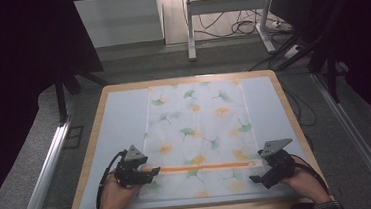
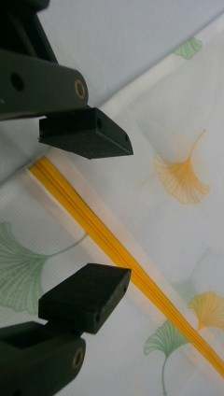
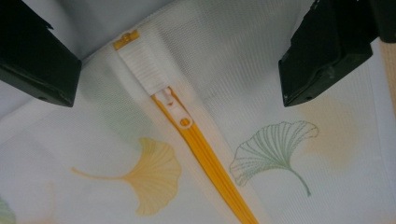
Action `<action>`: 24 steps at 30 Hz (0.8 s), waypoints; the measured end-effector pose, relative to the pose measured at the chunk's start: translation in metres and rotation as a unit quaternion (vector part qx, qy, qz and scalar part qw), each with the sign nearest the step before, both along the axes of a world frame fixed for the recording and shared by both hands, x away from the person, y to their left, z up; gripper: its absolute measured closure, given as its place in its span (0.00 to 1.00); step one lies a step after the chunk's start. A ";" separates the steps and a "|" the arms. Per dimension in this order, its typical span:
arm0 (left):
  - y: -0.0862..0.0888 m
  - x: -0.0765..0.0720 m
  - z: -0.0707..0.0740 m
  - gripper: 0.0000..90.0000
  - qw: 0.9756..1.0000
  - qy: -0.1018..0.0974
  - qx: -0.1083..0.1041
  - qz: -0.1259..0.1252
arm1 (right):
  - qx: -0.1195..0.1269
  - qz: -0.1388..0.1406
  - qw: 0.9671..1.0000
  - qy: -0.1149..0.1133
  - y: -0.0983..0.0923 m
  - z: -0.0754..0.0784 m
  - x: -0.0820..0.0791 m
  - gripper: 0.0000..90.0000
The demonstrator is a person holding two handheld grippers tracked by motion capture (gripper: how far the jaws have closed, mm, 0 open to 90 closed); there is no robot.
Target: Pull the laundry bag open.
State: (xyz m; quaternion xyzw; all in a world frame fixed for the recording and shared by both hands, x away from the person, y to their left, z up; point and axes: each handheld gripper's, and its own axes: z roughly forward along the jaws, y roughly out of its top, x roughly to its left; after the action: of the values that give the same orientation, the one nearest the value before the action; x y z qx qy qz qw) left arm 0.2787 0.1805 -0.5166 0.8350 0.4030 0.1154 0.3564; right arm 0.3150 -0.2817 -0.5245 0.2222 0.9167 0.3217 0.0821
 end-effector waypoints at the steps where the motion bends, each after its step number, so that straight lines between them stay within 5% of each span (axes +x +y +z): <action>1: -0.001 0.001 0.001 0.44 1.000 -0.001 -0.001 -0.003 | 0.000 0.001 1.000 -0.002 0.000 0.000 0.000 0.00; 10: -0.029 0.009 0.007 0.63 0.999 -0.010 -0.007 -0.038 | -0.003 -0.011 1.000 -0.012 0.002 -0.003 -0.003 0.00; 24: -0.111 0.029 0.007 0.67 0.993 -0.015 -0.018 -0.116 | 0.003 -0.012 1.000 -0.014 0.000 -0.004 -0.003 0.00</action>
State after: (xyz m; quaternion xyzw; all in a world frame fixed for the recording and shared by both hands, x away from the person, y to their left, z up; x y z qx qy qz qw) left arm 0.3075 0.0691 -0.5097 0.8677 0.3003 0.0792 0.3882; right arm 0.3119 -0.2813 -0.5281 0.2290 0.9119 0.3261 0.0980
